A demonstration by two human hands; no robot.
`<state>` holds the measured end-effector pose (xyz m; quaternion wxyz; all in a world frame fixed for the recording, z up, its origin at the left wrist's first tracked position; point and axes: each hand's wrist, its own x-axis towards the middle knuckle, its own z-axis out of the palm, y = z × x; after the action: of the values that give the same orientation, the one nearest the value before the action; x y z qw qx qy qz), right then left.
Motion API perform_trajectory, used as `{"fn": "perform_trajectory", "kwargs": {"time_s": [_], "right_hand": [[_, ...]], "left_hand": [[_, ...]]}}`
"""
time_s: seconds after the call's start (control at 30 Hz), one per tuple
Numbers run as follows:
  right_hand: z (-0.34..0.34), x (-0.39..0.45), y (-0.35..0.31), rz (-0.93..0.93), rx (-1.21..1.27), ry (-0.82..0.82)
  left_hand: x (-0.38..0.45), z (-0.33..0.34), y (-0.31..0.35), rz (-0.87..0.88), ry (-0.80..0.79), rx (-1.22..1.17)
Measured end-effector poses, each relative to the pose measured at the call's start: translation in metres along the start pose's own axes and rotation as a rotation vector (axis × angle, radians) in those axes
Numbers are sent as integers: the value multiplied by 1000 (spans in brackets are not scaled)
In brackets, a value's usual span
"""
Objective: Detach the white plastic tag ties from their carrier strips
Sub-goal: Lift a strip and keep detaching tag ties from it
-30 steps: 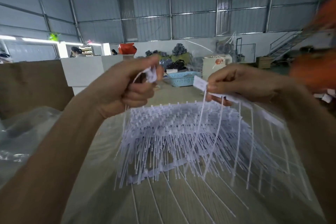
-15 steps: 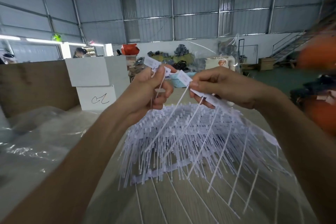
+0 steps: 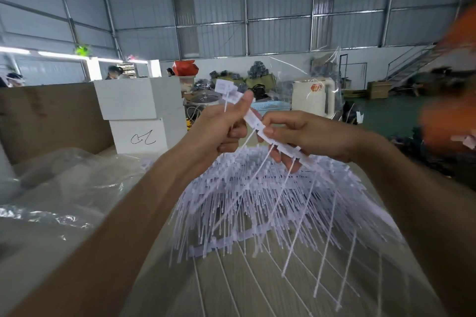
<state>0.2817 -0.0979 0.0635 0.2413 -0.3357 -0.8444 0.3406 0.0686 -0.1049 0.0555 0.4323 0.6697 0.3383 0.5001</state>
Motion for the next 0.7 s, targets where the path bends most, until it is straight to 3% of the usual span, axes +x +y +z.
{"fn": "perform_trajectory", "kwargs": {"time_s": [0.13,0.27,0.47,0.6,0.7], "right_hand": [[7,6,0,-109,25,23],[7,8,0,-147,96,5],[2,3,-4,-214,109,12],[9,9,-7,-203,-88,145],[14,13,-12,-231,-289,252]], "left_hand": [[-4,1,-1,140,106,277],[-5,2,0,224,219,289],[-9,-2,2,246,148,335],[-4,1,-1,250,298,460],[-2,2,-3,156,353,433]]}}
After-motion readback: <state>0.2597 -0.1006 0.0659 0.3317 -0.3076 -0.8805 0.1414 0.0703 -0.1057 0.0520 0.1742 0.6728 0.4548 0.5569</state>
